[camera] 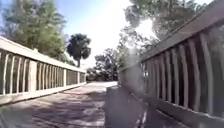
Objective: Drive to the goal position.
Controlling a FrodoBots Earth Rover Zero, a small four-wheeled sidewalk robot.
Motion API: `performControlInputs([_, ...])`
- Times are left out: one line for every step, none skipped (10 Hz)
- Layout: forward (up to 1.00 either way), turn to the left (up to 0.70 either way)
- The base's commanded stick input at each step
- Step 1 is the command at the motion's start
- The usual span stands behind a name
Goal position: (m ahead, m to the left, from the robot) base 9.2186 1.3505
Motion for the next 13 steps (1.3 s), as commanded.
performControlInputs([0.70,0.00])
performControlInputs([0.70,0.00])
performControlInputs([0.70,0.00])
performControlInputs([0.70,0.00])
performControlInputs([0.70,0.00])
performControlInputs([0.70,0.00])
performControlInputs([0.70,0.00])
performControlInputs([0.70,0.00])
performControlInputs([0.70,0.00])
performControlInputs([0.70,0.00])
performControlInputs([0.70,0.00])
performControlInputs([0.70,0.00])
performControlInputs([0.70,0.00])
